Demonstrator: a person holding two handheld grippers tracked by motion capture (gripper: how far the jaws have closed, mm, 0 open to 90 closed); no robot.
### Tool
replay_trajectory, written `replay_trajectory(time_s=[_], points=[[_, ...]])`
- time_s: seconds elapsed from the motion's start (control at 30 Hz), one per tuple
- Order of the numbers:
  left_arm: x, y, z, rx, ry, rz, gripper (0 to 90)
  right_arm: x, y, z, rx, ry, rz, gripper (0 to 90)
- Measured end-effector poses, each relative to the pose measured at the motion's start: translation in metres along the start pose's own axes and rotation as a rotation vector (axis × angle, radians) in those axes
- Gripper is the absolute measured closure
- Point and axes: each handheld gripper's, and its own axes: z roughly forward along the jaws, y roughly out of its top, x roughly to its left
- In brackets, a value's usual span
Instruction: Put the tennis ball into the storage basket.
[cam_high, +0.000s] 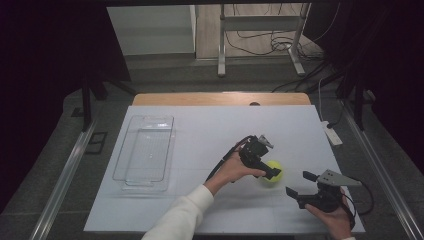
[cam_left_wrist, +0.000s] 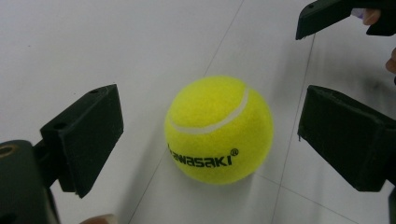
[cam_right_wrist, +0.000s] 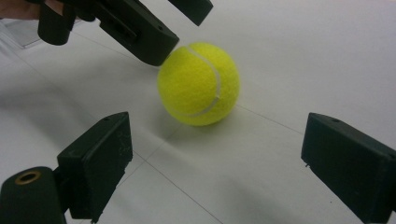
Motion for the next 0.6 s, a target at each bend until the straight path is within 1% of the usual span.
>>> replay_trajectory(time_s=[0.2,0.27,0.3,0.47,0.6], points=[[-0.001,0.002,0.01,0.025,-0.007,0.0,7.5,0.0,0.0,0.0,-0.001,0.001,0.002,9.0],[-0.001,0.002,0.013,0.039,-0.009,0.012,7.4,0.0,0.0,0.0,-0.003,0.002,0.003,9.0],[-0.003,0.002,0.015,0.038,-0.011,0.003,7.3,0.0,0.0,0.0,-0.001,0.0,0.002,9.0],[-0.004,0.001,0.02,0.057,-0.018,0.014,7.2,0.0,0.0,0.0,-0.001,0.001,0.002,9.0],[-0.004,0.001,0.022,0.067,-0.022,0.011,7.4,0.0,0.0,0.0,0.0,0.001,0.001,9.0]])
